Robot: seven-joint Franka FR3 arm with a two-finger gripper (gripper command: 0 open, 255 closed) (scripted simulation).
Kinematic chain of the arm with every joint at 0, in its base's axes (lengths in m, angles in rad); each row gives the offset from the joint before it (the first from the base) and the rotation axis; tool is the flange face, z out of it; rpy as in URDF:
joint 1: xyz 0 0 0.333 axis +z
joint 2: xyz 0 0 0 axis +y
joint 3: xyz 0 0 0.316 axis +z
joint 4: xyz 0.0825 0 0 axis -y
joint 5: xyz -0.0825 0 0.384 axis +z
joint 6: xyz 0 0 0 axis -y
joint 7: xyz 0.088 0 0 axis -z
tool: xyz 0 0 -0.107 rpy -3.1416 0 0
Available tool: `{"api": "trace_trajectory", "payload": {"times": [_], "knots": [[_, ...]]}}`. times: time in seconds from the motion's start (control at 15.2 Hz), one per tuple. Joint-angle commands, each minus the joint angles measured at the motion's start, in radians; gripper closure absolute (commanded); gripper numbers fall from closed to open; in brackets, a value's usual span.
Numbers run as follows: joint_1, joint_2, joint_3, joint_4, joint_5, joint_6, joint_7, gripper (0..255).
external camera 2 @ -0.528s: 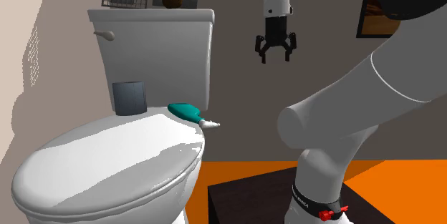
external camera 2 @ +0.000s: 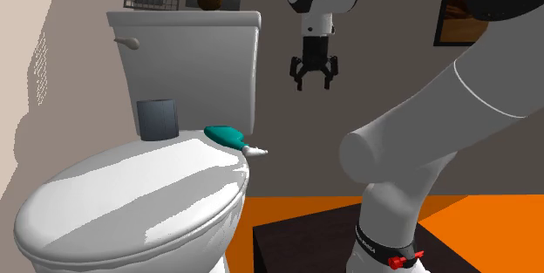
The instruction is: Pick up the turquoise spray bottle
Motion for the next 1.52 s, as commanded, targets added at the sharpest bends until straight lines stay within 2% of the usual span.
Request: {"api": "trace_trajectory", "payload": {"times": [0.0,0.66,1.32,1.45], "knots": [[0.028,0.014,0.010,-0.023,0.032,0.039,-0.009,0],[0.182,0.129,0.082,-0.100,0.203,0.247,-0.055,0],[0.345,0.289,0.163,-0.104,0.383,0.445,-0.134,0],[0.348,0.297,0.165,-0.113,0.388,0.462,-0.139,0]]}}
